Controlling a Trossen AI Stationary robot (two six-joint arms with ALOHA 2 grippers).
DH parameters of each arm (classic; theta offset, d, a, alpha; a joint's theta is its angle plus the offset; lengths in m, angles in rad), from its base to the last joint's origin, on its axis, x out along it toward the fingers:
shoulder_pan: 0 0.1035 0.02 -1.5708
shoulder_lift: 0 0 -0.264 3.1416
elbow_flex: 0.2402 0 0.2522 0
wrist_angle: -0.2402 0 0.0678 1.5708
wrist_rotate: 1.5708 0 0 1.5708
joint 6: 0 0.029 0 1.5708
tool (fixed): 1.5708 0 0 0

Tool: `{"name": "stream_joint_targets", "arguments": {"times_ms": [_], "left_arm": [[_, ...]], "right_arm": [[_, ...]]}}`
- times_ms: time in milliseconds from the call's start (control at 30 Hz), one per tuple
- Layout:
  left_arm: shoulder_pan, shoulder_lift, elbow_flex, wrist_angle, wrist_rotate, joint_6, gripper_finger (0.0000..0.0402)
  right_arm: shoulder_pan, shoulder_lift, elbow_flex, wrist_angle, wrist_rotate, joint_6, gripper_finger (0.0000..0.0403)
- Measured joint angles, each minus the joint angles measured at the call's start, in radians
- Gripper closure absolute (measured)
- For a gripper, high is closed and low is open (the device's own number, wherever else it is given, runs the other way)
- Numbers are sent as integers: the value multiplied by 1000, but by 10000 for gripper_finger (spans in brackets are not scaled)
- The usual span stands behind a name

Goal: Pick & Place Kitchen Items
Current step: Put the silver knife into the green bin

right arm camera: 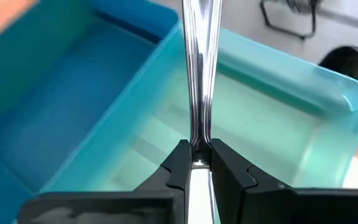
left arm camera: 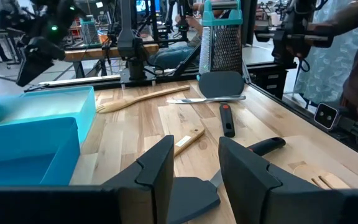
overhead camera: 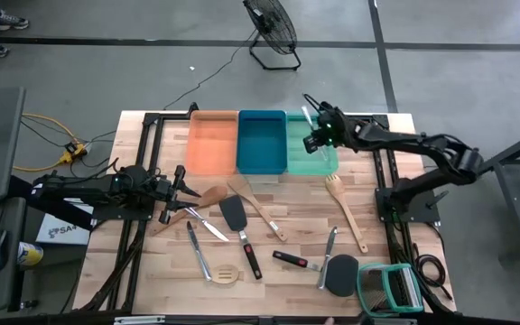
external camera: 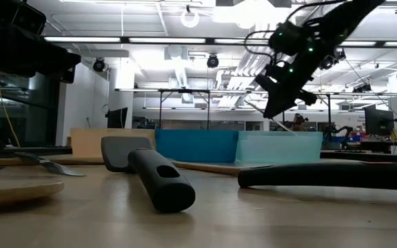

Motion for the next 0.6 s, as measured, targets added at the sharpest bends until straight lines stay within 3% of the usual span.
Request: {"name": "stream_joint_targets", "arguments": {"times_ms": [300, 600], "left_arm": [[0, 0, 0, 0, 0, 0, 277], [0, 0, 0, 0, 0, 0, 277]], "right_arm": [[-43, 188, 240, -263, -60, -12, 370], [-85, 329, 340, -356, -150, -46, 370]]}}
